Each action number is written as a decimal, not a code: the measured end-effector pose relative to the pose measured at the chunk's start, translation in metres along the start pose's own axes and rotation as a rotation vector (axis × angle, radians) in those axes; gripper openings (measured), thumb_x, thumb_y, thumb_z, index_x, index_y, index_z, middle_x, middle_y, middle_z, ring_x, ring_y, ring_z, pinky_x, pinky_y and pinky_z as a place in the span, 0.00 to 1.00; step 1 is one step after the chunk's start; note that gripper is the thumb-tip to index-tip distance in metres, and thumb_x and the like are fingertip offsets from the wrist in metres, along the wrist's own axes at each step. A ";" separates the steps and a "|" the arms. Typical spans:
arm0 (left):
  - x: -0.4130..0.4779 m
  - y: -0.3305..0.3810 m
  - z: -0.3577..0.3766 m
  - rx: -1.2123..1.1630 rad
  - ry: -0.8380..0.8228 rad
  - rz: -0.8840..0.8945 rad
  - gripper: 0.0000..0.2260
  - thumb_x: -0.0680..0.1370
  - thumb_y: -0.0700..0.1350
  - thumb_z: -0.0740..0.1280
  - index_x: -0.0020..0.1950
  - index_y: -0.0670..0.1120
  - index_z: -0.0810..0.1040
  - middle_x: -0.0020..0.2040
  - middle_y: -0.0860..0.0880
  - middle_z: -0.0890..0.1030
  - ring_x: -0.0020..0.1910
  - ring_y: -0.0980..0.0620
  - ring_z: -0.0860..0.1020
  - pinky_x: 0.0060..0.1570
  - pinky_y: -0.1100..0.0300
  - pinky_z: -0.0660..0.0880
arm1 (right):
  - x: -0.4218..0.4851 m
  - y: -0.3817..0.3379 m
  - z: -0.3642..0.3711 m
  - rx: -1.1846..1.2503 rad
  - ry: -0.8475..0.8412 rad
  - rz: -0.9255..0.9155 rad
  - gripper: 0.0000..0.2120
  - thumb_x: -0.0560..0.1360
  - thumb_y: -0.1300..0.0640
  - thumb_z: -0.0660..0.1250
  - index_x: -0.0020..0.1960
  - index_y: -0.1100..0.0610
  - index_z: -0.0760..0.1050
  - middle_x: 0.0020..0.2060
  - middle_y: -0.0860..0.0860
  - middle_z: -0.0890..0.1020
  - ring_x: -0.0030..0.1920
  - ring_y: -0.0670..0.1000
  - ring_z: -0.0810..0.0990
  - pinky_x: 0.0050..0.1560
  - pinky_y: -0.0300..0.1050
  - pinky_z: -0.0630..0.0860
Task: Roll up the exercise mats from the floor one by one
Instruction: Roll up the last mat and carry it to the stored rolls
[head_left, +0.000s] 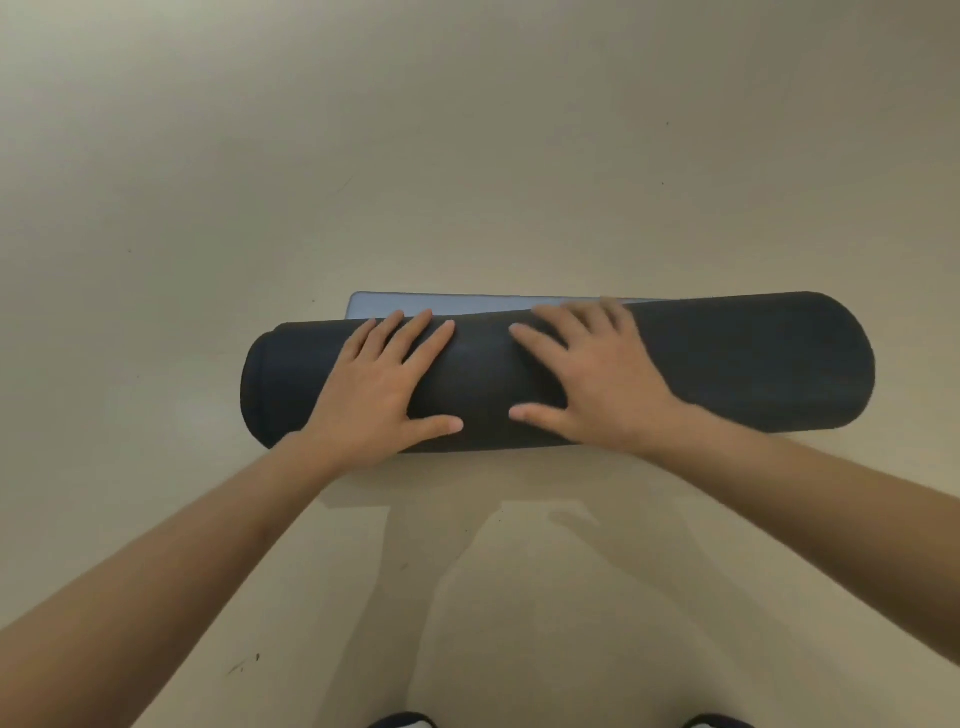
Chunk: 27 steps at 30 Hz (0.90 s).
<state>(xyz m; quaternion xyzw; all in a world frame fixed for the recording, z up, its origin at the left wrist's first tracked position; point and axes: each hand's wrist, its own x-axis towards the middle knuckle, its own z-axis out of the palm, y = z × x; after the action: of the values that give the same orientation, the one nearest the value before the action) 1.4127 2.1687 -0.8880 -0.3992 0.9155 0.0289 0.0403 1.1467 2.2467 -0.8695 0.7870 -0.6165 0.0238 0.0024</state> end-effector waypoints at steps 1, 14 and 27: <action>0.007 -0.005 -0.003 -0.020 -0.023 0.001 0.46 0.73 0.79 0.50 0.84 0.55 0.48 0.84 0.48 0.55 0.82 0.42 0.55 0.80 0.44 0.51 | -0.004 -0.006 0.007 -0.029 -0.032 -0.014 0.45 0.71 0.24 0.54 0.78 0.52 0.64 0.76 0.60 0.68 0.73 0.66 0.67 0.74 0.70 0.59; 0.029 -0.019 -0.006 -0.070 0.137 -0.085 0.47 0.69 0.79 0.57 0.80 0.51 0.62 0.76 0.45 0.68 0.78 0.39 0.62 0.79 0.38 0.55 | 0.034 0.013 0.018 -0.189 -0.167 -0.009 0.66 0.58 0.14 0.59 0.82 0.54 0.47 0.78 0.64 0.59 0.77 0.69 0.59 0.75 0.71 0.56; -0.055 -0.054 0.023 -0.943 0.410 -0.765 0.47 0.72 0.54 0.79 0.82 0.60 0.51 0.77 0.59 0.59 0.73 0.59 0.64 0.72 0.55 0.67 | 0.079 0.036 0.002 -0.008 -0.256 0.002 0.62 0.57 0.13 0.57 0.81 0.46 0.47 0.78 0.54 0.62 0.76 0.61 0.62 0.75 0.66 0.57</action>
<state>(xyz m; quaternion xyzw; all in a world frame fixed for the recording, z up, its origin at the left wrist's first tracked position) 1.4906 2.1735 -0.9070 -0.6700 0.5862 0.3352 -0.3083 1.1312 2.1610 -0.8688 0.7830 -0.6126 -0.0792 -0.0731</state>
